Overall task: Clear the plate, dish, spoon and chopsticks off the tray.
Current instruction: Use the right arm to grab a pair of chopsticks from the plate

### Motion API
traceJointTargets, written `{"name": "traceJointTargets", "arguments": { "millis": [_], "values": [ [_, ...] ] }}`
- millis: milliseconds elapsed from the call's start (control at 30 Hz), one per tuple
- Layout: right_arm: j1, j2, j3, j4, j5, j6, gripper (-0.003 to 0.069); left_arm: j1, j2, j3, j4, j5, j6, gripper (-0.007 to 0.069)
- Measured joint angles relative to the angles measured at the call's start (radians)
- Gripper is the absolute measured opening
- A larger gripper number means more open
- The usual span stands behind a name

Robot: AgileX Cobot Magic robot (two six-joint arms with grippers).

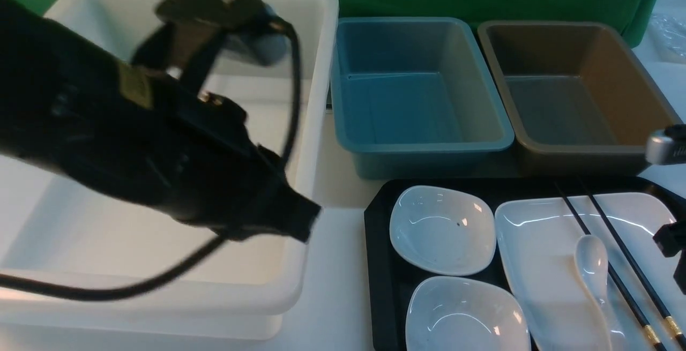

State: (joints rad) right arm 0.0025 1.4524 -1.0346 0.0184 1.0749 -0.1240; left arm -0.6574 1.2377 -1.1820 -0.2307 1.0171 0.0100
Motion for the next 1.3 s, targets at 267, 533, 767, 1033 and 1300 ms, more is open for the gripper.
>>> {"name": "traceJointTargets", "arguments": {
  "millis": [267,533,767,1033,1300],
  "values": [
    [-0.001,0.187,-0.002,-0.047,-0.123,-0.001,0.0663,-0.095,0.104,0.0,0.022,-0.005,-0.01,0.0],
    [-0.002,0.276,-0.008,-0.144,-0.176,0.043,0.0591,-0.095,0.105,0.0,0.043,-0.005,-0.01,0.0],
    [-0.002,0.296,-0.008,-0.106,-0.191,0.054,0.0594,-0.095,0.105,0.0,0.045,-0.005,-0.01,0.0001],
    [-0.002,0.304,-0.008,-0.097,-0.221,0.054,0.0594,-0.095,0.105,0.0,0.045,-0.006,-0.01,0.0001],
    [-0.002,0.349,-0.017,-0.093,-0.217,0.055,0.0582,-0.095,0.105,0.0,0.045,-0.009,-0.01,0.0001]
  ]
}}
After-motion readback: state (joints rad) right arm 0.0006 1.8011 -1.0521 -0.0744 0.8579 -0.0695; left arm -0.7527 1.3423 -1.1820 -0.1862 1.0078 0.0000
